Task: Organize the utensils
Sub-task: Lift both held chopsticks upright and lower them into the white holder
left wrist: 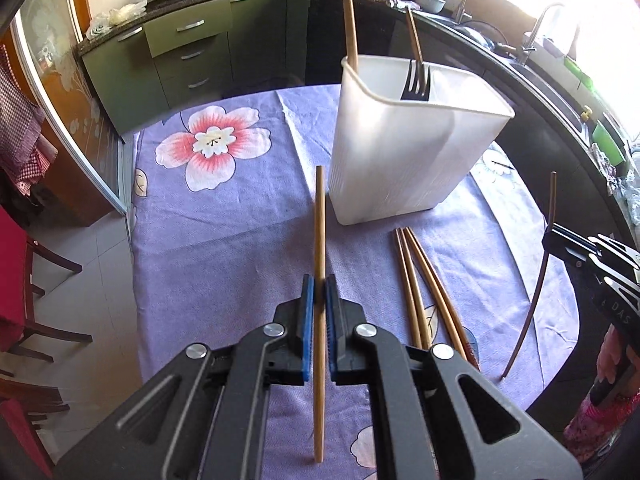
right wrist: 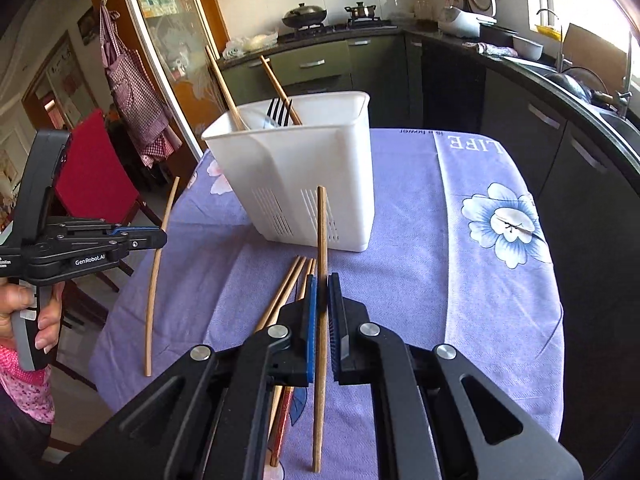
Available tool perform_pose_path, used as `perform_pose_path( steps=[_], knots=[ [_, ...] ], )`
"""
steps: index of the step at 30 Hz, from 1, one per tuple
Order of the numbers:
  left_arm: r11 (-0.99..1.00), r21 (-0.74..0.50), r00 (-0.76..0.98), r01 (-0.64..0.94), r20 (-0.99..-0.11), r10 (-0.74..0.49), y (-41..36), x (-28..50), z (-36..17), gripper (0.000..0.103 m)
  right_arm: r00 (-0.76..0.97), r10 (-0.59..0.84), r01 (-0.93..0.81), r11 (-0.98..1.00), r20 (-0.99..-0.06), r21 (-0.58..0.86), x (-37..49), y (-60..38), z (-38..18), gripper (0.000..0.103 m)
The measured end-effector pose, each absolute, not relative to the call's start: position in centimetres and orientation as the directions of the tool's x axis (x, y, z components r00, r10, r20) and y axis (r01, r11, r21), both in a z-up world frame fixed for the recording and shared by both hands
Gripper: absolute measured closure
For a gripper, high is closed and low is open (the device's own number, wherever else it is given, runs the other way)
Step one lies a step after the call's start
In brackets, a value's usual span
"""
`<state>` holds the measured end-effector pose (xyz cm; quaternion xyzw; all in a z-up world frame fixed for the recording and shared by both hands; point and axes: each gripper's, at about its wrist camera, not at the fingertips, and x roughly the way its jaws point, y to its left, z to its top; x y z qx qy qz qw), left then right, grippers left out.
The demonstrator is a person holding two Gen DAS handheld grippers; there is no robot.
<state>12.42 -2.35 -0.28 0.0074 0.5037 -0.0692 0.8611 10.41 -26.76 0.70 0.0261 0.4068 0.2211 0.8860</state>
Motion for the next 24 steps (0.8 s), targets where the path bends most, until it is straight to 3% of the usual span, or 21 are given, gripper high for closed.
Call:
perform_pose_path(
  steps=[8, 24],
  knots=[
    [0.987, -0.045, 0.549, 0.152, -0.827, -0.122, -2.7, 9.5, 3.2, 0.097, 0.611, 0.424, -0.370, 0.900, -0.669, 0.232, 8.1, -28.7, 2.7, 0.097],
    [0.979, -0.051, 0.586, 0.195, -0.795, -0.158, -4.3, 8.4, 5.1, 0.097, 0.647, 0.462, -0.402, 0.883, -0.607, 0.244, 7.6, -28.2, 4.6, 0.097]
  ],
)
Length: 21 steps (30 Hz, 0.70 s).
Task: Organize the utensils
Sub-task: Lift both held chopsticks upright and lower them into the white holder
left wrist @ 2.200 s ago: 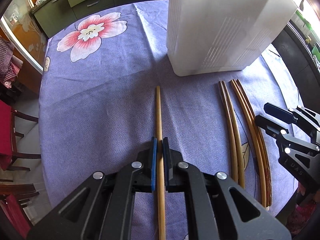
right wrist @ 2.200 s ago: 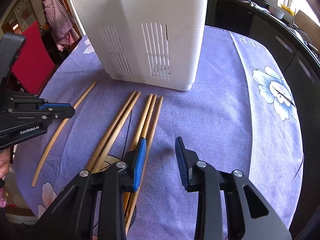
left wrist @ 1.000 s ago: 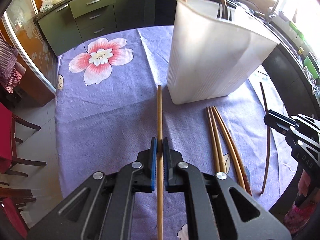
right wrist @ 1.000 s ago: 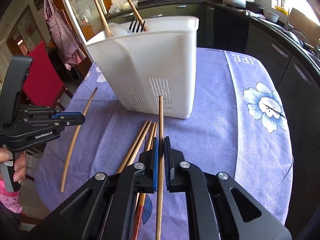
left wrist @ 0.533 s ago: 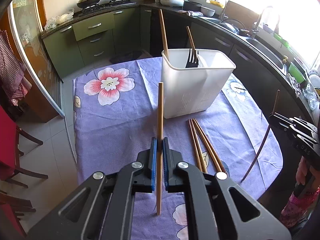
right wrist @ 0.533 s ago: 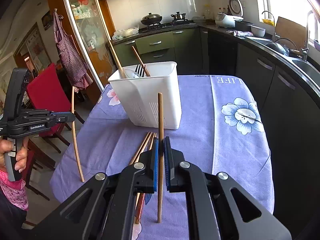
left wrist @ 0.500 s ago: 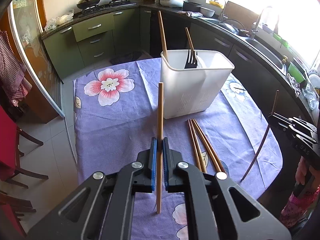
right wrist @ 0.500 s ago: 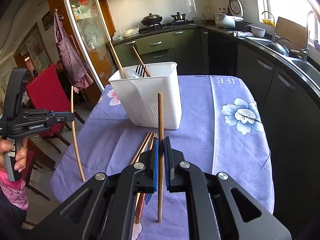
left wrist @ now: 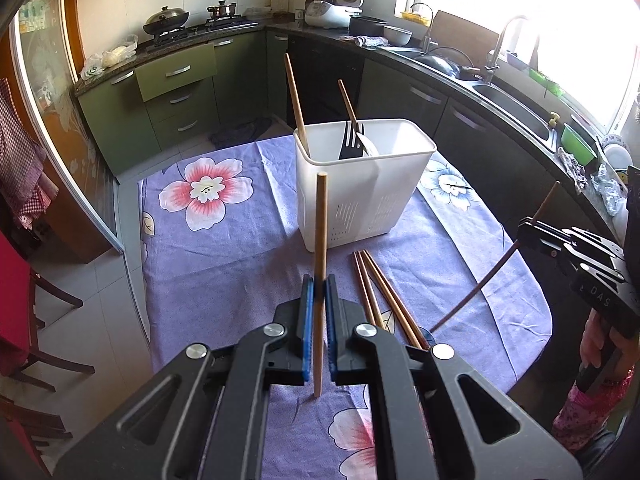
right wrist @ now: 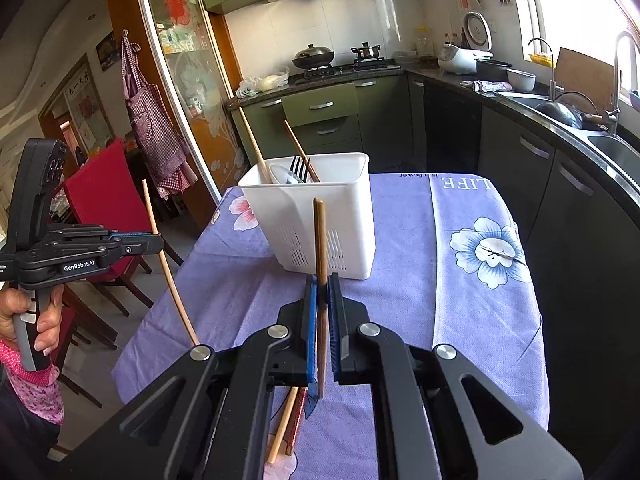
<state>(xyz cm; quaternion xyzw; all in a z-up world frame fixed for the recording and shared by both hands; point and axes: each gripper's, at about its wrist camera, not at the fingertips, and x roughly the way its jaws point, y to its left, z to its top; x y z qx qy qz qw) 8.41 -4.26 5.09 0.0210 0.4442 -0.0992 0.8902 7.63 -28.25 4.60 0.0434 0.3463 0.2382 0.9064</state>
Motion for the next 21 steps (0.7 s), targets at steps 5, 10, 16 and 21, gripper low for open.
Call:
perform_pose_path(
  steps=[5, 10, 16, 21],
  knots=[
    [0.977, -0.066, 0.595, 0.200, -0.785, -0.175, -4.2, 8.8, 5.5, 0.097, 0.654, 0.471, -0.416, 0.878, -0.592, 0.238, 8.2, -27.5, 5.6, 0.097],
    [0.976, -0.065, 0.620, 0.209, -0.762, -0.184, -4.6, 9.2, 7.2, 0.097, 0.664, 0.479, -0.434, 0.872, -0.574, 0.226, 8.7, -26.8, 7.4, 0.097],
    [0.971, -0.044, 0.663, 0.235, -0.723, -0.193, -5.8, 9.8, 11.1, 0.097, 0.678, 0.490, -0.455, 0.865, -0.548, 0.211, 9.6, -26.3, 10.6, 0.097],
    [0.968, -0.034, 0.693, 0.250, -0.691, -0.203, -6.6, 10.6, 14.6, 0.097, 0.692, 0.504, -0.465, 0.859, -0.517, 0.215, 10.8, -26.4, 14.0, 0.097]
  ],
)
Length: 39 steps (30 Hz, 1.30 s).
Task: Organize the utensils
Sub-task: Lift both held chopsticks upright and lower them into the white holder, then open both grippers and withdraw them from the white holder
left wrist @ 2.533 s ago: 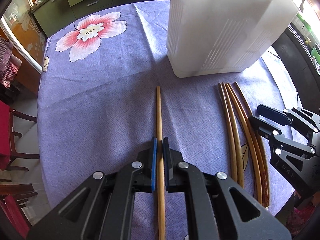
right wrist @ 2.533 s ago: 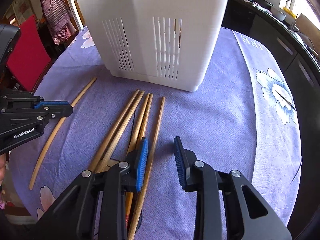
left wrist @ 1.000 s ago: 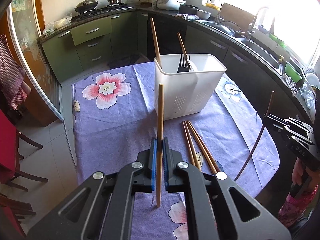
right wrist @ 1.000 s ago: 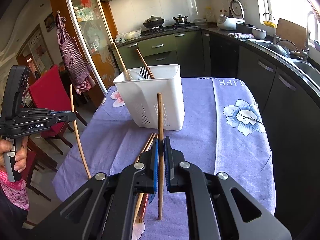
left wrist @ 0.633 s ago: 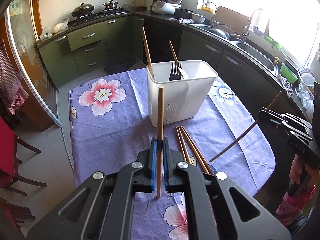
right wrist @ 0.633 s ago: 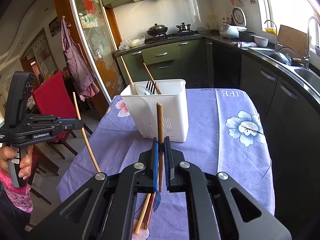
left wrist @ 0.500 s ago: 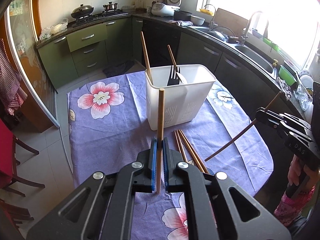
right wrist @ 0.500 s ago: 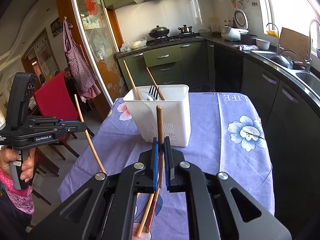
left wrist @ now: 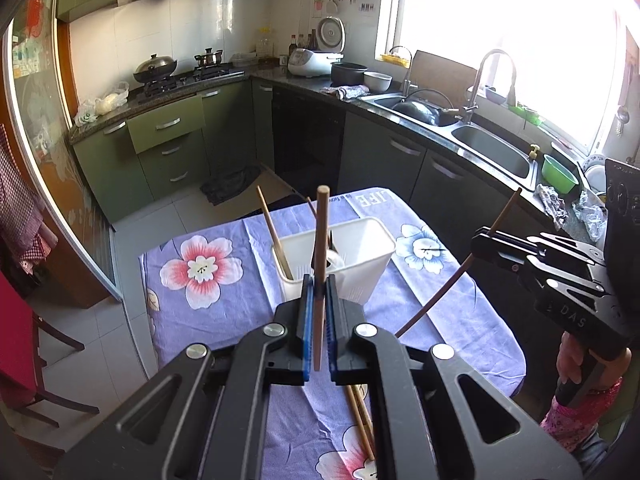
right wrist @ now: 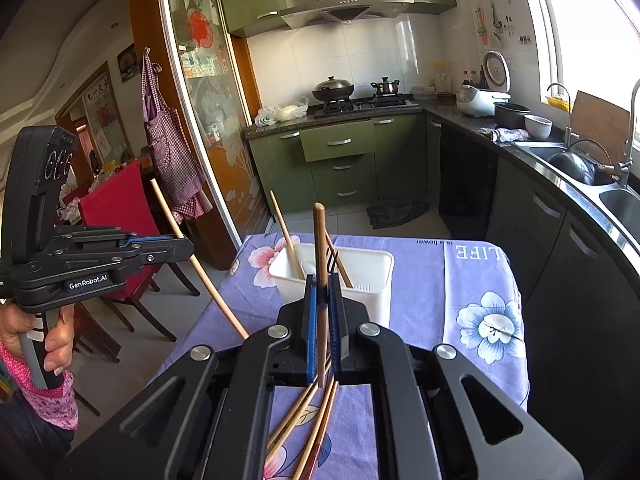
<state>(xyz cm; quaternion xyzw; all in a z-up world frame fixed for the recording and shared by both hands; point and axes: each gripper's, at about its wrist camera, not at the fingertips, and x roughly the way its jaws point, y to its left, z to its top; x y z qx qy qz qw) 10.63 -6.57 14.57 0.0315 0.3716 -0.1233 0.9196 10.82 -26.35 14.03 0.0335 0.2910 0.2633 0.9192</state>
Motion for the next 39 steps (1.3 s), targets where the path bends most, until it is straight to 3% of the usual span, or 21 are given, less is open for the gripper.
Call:
perform_pose_path(
  steps=[9, 16, 31, 36, 39],
  knots=[
    [0.970, -0.006, 0.766, 0.243, -0.612, -0.196, -7.5, 12.0, 20.6, 0.097, 0.760, 0.480, -0.443, 0.876, -0.439, 0.191, 13.7, -26.7, 20.5, 0.097],
    [0.977, 0.020, 0.805, 0.213, -0.570, -0.164, -7.9, 15.0, 22.4, 0.097, 0.788, 0.438, -0.406, 0.898, -0.433, 0.170, 18.1, -25.8, 22.1, 0.097],
    [0.980, 0.034, 0.696, 0.194, -0.709, -0.113, -7.9, 20.3, 13.1, 0.094, 0.682, 0.418, -0.387, 0.903, -0.599, 0.189, 23.9, -22.9, 11.7, 0.096],
    [0.981, 0.029, 0.684, 0.194, -0.721, -0.114, -7.4, 19.5, 12.3, 0.082, 0.681, 0.432, -0.399, 0.896, -0.591, 0.196, 22.5, -23.2, 11.6, 0.094],
    [0.981, 0.015, 0.692, 0.192, -0.711, -0.125, -7.0, 18.6, 12.9, 0.081, 0.692, 0.453, -0.411, 0.887, -0.562, 0.210, 20.7, -24.0, 12.5, 0.088]
  ],
)
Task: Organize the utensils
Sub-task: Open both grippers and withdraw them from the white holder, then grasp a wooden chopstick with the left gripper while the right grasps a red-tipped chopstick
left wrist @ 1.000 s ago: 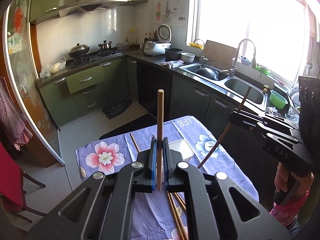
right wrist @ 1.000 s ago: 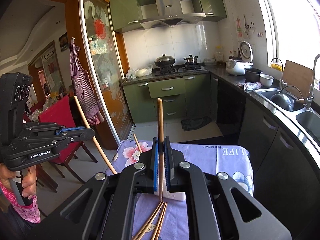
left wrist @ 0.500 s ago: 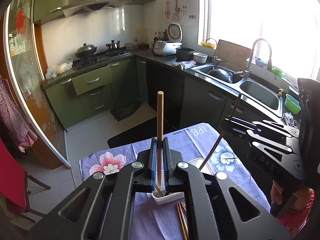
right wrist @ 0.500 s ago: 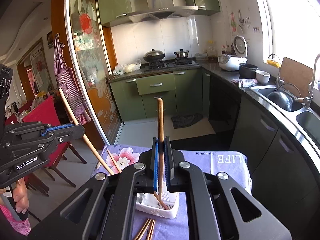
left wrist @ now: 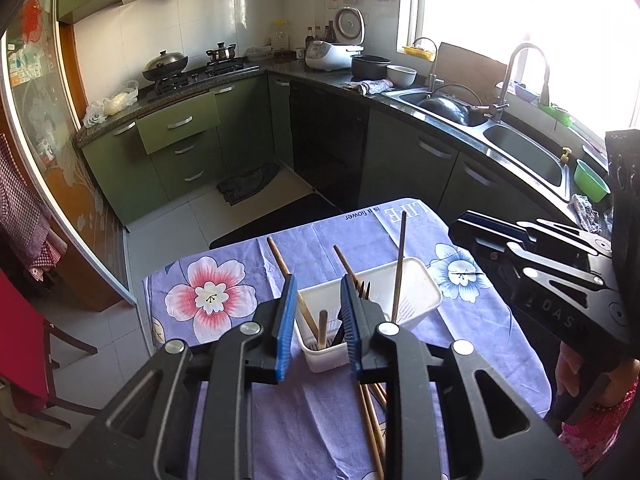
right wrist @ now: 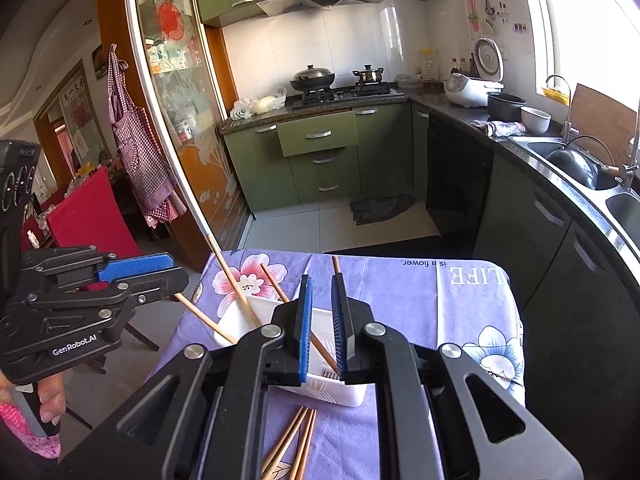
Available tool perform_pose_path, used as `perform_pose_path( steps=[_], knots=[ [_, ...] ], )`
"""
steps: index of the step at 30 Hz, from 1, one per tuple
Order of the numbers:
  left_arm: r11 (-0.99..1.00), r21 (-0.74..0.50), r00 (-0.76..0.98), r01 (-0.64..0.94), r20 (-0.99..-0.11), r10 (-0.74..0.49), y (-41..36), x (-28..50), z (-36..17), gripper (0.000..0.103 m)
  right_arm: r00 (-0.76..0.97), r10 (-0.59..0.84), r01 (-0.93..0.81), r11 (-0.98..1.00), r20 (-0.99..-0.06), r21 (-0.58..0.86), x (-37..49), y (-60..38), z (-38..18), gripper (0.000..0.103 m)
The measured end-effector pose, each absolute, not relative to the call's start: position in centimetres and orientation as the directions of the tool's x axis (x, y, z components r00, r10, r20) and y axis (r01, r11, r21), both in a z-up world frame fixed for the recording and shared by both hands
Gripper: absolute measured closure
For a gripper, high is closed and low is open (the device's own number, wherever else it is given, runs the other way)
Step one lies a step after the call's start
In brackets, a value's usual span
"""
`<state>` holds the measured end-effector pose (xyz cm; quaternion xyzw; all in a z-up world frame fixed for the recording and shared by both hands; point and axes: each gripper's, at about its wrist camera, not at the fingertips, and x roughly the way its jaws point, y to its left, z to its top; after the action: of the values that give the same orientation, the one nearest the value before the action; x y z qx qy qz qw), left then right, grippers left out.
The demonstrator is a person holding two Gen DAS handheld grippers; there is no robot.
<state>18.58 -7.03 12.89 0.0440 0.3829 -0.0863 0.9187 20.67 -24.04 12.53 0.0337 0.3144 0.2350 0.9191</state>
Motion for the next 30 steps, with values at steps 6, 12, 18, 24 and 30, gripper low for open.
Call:
perform_pose_path(
  steps=[6, 12, 18, 24, 30],
  knots=[
    [0.978, 0.017, 0.679, 0.207, -0.722, -0.131, -7.0, 15.1, 11.9, 0.074, 0.700, 0.447, -0.398, 0.892, -0.556, 0.215, 15.2, -26.8, 11.0, 0.078],
    [0.972, -0.012, 0.521, 0.233, -0.843, -0.136, -7.5, 13.4, 2.7, 0.074, 0.652, 0.385, -0.327, 0.920, -0.653, 0.215, 10.9, -29.8, 3.3, 0.074],
    [0.979, -0.063, 0.337, 0.195, -0.933, -0.127, -8.3, 15.6, -7.0, 0.074, 0.570, 0.389, -0.265, 0.921, -0.724, 0.286, 9.9, -32.2, -3.3, 0.074],
    [0.981, -0.063, 0.291, 0.183, -0.950, -0.115, -9.3, 16.8, -9.8, 0.074, 0.541, 0.409, -0.235, 0.913, -0.735, 0.335, 9.7, -33.3, -5.9, 0.074],
    [0.980, -0.062, 0.288, 0.189, -0.951, -0.116, -9.8, 17.0, -10.0, 0.074, 0.529, 0.419, -0.228, 0.908, -0.738, 0.352, 10.4, -33.2, -6.1, 0.074]
  ],
)
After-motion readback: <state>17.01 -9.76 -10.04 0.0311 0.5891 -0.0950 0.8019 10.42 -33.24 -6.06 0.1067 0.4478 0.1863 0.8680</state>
